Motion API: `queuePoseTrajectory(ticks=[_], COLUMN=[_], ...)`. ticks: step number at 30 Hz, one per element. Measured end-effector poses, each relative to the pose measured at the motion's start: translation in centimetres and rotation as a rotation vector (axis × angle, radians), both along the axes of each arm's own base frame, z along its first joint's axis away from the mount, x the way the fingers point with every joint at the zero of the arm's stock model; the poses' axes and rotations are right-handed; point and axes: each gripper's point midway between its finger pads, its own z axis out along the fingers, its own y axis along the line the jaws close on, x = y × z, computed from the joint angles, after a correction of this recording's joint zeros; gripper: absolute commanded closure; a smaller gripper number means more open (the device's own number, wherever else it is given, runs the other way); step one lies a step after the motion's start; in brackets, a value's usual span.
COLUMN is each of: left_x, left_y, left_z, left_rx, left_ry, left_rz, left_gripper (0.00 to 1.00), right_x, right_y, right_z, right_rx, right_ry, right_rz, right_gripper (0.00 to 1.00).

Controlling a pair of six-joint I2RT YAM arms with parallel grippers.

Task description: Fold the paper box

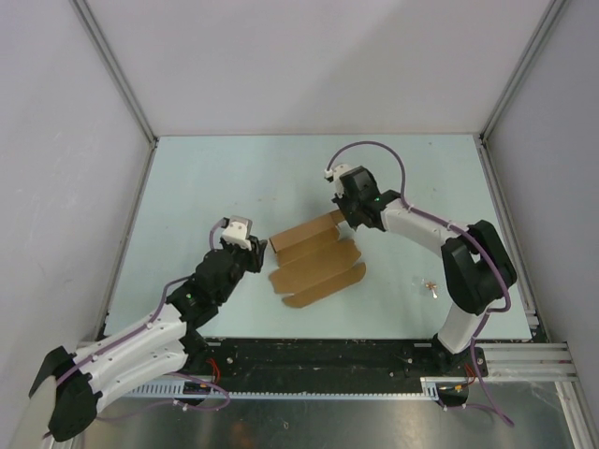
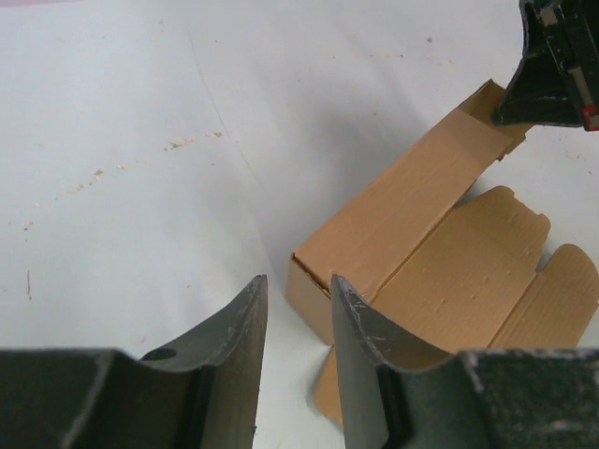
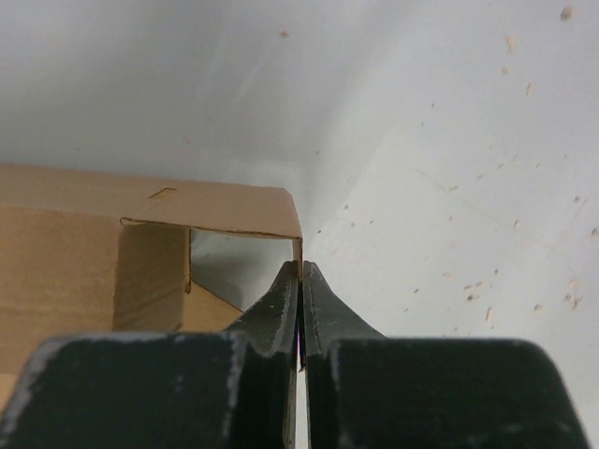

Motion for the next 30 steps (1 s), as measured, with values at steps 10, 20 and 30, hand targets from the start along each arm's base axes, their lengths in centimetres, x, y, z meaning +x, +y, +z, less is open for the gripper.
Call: queuePoseTrajectory(ticks=[10,20,30], left_x=[0.1,0.0,-0.6], left_y=[0.4,0.2,-1.6], left_z=[0.4,0.3,0.7], left_rx=[-0.011,-0.016,-0.052], left_ry=[-0.018,-0.02,-0.034], left_rz=[0.022,0.007,-0.096], left_gripper=[0.62,0.62,0.62], right_x=[-1.0,-2.9,-4.2], right_y=[2.7,3.4,3.6], right_z=[0.2,2.1,1.6], right_rx=[0.034,0.069,0.061], right_ry=[0.002,-0.02,0.001], right_rz=[0.431,0.684,0.789], right_gripper=[1.0,1.0,1.0])
